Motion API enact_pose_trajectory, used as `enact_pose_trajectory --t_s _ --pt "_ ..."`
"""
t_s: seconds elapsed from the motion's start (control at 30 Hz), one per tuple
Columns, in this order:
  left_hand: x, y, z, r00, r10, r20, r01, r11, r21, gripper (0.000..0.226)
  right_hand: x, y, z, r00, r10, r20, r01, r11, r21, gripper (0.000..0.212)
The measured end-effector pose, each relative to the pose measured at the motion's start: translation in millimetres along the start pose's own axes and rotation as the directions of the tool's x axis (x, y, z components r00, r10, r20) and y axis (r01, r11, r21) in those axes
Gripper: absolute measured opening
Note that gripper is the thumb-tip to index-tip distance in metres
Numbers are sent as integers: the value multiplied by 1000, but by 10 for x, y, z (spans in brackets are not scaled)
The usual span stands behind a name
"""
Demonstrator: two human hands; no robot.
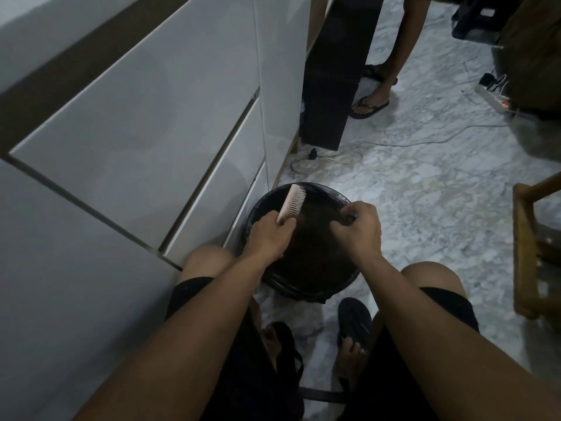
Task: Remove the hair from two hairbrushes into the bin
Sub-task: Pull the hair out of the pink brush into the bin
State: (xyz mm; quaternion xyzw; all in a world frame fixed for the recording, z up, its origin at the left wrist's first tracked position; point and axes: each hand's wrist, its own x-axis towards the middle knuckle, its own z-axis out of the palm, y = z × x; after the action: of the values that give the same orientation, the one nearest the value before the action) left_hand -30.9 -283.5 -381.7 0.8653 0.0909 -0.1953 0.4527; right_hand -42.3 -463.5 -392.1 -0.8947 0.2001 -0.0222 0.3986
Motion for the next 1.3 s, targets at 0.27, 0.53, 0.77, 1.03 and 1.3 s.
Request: enact_pose_trajectory --t_s 0.27,0.53,0.77,1.03,1.3 --pt "-79 2 68 999 41 -23 -40 998 56 34 -60 -54 42 941 -154 302 135 987 82 35" --pt "-110 15 91 999 35 0 -35 999 -31 24 -187 -91 101 889 -90 448 -61 948 313 46" --pt "-92 29 77 994 -83 65 93 982 -163 14 -157 -93 65 888 -67 454 -17 984 177 10" --pt "-94 32 85 989 -139 43 145 959 -244 12 -70 -23 23 983 62 174 -87 986 141 15" --pt "-97 -11 104 989 -126 74 141 957 -253 7 -162 -81 -15 950 116 291 -212 922 324 16"
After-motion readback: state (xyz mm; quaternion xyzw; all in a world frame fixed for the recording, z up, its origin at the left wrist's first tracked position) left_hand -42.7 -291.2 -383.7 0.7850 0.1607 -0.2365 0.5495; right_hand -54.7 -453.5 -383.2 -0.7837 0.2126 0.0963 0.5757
